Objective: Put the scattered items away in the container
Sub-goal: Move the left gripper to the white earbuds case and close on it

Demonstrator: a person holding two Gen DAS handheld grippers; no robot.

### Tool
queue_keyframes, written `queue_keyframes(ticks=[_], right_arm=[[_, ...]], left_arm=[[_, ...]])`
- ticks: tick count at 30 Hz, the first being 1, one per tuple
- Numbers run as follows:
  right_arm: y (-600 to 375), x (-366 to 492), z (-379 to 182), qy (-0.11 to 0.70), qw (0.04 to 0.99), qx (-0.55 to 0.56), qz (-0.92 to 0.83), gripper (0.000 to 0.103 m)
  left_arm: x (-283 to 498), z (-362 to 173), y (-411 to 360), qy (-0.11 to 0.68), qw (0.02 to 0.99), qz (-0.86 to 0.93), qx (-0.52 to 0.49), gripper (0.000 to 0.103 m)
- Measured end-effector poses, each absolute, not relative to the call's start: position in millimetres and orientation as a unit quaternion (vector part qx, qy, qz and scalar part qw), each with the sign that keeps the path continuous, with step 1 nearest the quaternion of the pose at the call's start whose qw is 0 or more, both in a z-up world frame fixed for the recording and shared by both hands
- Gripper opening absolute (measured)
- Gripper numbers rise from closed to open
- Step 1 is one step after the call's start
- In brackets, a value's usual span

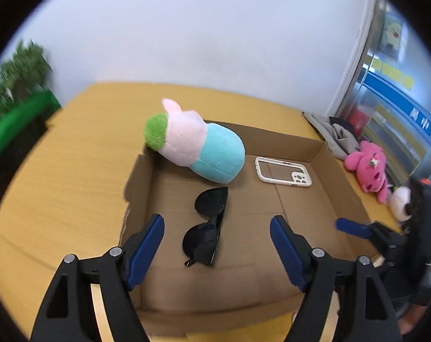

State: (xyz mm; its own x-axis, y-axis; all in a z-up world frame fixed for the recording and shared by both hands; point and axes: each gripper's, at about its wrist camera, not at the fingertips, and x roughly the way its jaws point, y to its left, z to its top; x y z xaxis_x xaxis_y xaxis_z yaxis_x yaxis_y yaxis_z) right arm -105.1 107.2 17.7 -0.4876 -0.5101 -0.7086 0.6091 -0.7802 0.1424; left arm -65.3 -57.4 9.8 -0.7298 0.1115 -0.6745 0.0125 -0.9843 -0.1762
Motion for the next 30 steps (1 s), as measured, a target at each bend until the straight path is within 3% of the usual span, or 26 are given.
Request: queue_keyframes(ticks=[16, 25, 30], right_arm=[[163, -49, 29, 0.081, 0.289, 0.341, -0.891, 0.103], [247, -44, -27, 0.031, 0.27, 0.412, -0.87, 0.103], [249, -32, -44, 0.057, 0.293, 0.426, -0.854, 0.102]], left_arm=[[4, 19, 1, -0.076, 0.076, 0.937, -0.332, 0.077], [14, -28, 17, -0.084, 0.139, 0.905, -0.394, 0.077], [3, -57, 37, -0.1, 0.169, 0.879, -0.435, 0.077]])
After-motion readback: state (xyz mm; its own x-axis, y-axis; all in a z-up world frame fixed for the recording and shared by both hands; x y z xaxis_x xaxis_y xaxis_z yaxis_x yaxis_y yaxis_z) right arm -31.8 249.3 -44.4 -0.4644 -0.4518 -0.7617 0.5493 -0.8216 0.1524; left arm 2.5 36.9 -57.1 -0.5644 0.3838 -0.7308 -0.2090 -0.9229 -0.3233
